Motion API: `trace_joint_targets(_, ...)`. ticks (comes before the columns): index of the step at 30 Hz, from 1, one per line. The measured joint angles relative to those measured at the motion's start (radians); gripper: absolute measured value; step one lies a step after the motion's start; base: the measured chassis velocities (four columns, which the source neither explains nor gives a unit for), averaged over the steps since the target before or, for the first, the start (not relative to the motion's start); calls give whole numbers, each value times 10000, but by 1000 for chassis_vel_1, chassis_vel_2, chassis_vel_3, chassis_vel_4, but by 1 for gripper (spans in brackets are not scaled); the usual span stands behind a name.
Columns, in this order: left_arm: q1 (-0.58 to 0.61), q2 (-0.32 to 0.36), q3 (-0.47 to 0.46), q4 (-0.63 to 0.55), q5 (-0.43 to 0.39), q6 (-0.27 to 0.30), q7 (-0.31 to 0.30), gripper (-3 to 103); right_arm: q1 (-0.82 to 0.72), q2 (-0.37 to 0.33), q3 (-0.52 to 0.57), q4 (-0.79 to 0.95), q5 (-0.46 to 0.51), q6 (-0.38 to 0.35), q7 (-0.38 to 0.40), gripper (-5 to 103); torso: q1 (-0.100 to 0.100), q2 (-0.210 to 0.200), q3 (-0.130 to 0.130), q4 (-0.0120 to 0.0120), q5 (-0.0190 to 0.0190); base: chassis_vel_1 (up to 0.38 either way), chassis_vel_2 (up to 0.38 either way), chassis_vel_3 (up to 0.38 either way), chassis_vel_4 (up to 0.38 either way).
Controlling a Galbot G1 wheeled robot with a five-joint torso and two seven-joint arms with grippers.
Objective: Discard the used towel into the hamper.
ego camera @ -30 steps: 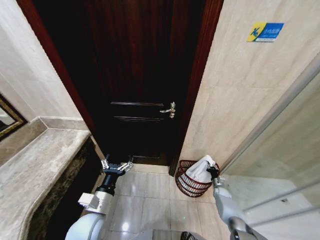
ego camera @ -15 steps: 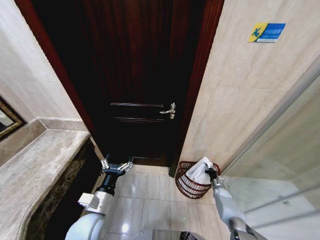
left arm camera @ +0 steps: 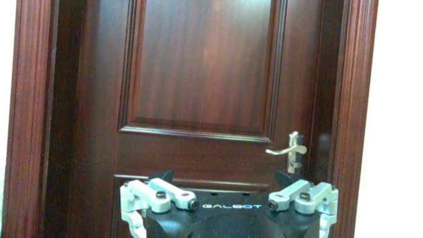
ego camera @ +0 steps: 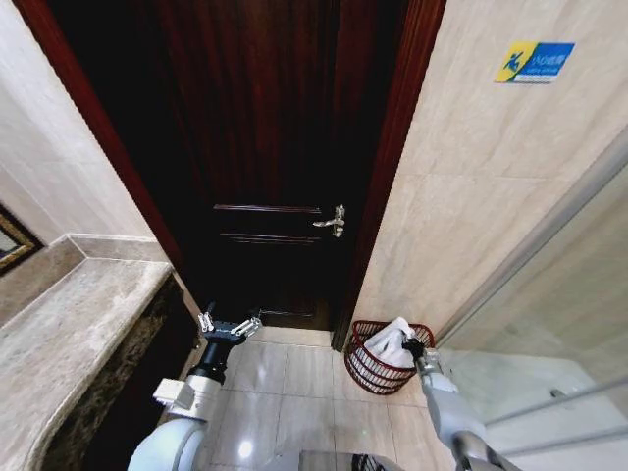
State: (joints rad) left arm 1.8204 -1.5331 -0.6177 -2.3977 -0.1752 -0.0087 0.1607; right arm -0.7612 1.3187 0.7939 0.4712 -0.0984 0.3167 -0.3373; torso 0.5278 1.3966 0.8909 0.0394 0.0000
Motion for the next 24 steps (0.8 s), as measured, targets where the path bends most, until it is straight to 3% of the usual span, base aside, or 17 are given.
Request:
trace_joint_targets(2, 0, 1, -1, 0, 0, 0, 0, 99, 297, -84, -13, -99, -256, -709, -295, 7, 2, 0, 0, 2, 0, 0, 0, 0, 0)
trace_joint_targets(7, 0, 0, -1, 0, 0, 0, 0, 99, 798, -17, -25, -504, -464, -1239, -471, 7, 6, -1, 1, 4, -1, 0, 0, 0, 0)
trace_joint_targets(16, 0, 0, -1, 0, 0, 0, 0, 99, 1017, 411, -94, -623, -775, -1474, -435, 7, 3, 0, 0, 5, -1, -2, 7, 10, -12)
trace_joint_targets(24, 0, -1, 0, 0, 0, 0, 0, 99, 444, 688, -79, -411, -691, -1091, 111, 7, 12, -1, 1, 8, 0, -104, 112, 116, -120)
